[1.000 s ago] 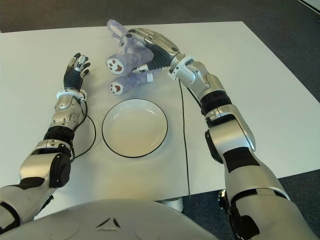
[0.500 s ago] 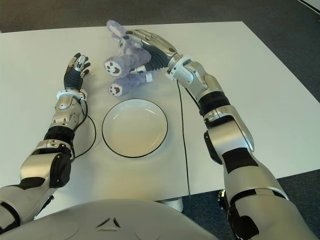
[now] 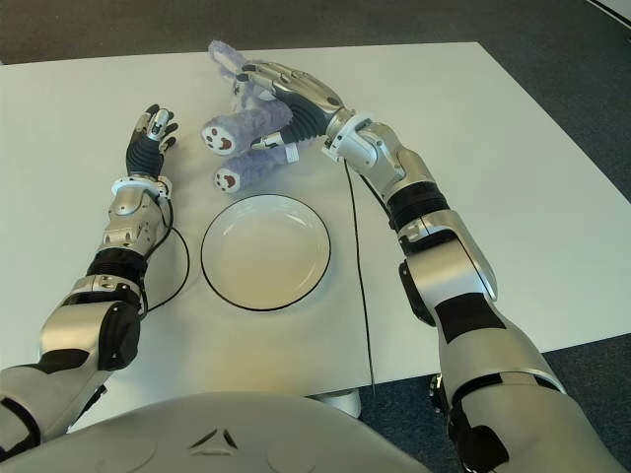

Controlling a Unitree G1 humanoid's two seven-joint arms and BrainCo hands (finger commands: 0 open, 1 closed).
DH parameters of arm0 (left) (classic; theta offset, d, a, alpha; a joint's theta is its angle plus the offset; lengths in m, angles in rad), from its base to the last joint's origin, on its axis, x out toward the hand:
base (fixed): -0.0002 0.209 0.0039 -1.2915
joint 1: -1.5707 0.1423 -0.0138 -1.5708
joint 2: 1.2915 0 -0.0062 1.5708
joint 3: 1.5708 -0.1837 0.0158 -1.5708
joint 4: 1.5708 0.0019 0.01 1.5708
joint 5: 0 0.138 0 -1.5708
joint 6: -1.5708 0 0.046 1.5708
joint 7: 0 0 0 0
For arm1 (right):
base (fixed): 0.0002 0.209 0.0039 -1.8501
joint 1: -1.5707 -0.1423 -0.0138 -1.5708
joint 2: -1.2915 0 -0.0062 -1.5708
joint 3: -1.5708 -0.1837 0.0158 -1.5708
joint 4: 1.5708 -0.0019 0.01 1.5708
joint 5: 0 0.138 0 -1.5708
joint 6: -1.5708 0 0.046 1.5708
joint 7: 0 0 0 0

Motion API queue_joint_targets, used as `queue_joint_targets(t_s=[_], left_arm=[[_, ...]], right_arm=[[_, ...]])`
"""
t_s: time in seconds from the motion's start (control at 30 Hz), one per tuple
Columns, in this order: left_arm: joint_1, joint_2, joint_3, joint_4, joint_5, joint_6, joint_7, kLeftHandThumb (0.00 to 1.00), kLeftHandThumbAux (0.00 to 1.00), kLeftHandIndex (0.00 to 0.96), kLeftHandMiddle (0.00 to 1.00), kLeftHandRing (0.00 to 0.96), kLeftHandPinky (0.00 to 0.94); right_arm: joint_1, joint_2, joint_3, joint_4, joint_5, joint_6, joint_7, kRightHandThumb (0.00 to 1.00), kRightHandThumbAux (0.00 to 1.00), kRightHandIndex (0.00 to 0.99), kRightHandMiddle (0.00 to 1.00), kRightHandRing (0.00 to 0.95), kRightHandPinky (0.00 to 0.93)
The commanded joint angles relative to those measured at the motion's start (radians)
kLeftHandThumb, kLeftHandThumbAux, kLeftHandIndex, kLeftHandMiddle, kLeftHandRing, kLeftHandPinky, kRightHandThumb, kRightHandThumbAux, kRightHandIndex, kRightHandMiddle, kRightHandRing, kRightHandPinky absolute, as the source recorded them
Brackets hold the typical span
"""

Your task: Put the doll into the plate.

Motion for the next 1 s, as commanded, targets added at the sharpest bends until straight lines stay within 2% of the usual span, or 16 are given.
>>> queue_joint_targets(t_s=[0.03,0.53,1.0], left_arm=[[0.028,-0.016,-0.006,0.021,0.002,0.032,0.007,0.000,0.418,0.000,0.147,0.125,0.051],[0.030,-0.018,-0.005,0.015,0.002,0.035,0.014,0.000,0.423,0.005,0.164,0.143,0.100],[0.024,-0.018,0.000,0.021,0.000,0.042,0.020,0.000,0.423,0.000,0.164,0.143,0.073]], right_arm=[[0.033,0.011,0.010,-0.009,-0.006,0.014,0.015,0.166,0.500,0.000,0.000,0.000,0.103],[0.049,0.017,0.008,-0.032,-0.008,0.008,0.008,0.174,0.515,0.000,0.000,0.000,0.070],[0.054,0.011,0.003,-0.062,-0.005,0.014,0.016,0.175,0.521,0.000,0.000,0.000,0.050]])
